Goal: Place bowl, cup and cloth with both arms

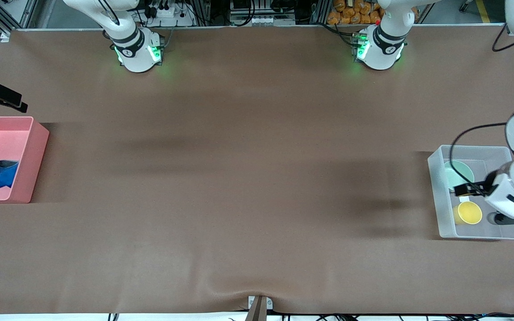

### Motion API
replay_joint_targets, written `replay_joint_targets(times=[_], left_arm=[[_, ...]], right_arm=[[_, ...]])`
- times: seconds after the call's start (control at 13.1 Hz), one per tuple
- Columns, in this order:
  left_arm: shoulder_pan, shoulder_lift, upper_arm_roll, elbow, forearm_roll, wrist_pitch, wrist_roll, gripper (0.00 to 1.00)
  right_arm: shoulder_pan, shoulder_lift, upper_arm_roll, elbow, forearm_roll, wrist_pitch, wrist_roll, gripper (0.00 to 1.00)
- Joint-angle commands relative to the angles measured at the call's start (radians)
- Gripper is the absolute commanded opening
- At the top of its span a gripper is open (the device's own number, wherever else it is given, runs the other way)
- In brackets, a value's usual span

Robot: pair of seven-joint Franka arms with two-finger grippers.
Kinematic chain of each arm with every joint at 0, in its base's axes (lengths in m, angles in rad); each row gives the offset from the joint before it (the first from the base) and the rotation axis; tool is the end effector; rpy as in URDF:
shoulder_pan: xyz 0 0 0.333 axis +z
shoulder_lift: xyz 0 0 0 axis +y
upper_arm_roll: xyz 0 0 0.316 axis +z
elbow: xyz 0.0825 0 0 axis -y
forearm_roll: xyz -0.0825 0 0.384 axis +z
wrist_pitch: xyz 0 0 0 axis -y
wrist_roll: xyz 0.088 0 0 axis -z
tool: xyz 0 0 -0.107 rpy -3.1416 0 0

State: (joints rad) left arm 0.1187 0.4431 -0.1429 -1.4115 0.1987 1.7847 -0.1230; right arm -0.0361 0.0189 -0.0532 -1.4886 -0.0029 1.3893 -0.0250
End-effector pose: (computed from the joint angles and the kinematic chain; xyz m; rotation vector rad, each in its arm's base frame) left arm 0.6823 0.0166 0.4450 -3.0034 -0.0929 0.0831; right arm 0.5391 -0.0483 0.6374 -3.1316 0.1013 0.1854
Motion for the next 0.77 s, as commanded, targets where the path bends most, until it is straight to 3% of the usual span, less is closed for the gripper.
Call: replay_joint_targets(times=[0.0, 0.46, 0.69], left_arm=[[-0.114, -0.099, 0.119, -0.021, -0.112, -0.068, -0.013, 1.0], [-0.203, -0.286, 0.166, -0.024, -0.151, -0.283, -0.023, 1.0], [-0.197, -0.372, 0.164, -0.05, -0.153, -0.335, -0.003, 1.0]], right_arm=[[-0.019, -0.027, 0.032, -0.022, -0.017, 0.007, -0.01, 1.0], [0.024, -0.028, 0.029, -0.021, -0.017, 0.023, -0.009, 1.0], [0.024, -0.027, 0.03, -0.021, -0.019, 0.025, -0.006, 1.0]])
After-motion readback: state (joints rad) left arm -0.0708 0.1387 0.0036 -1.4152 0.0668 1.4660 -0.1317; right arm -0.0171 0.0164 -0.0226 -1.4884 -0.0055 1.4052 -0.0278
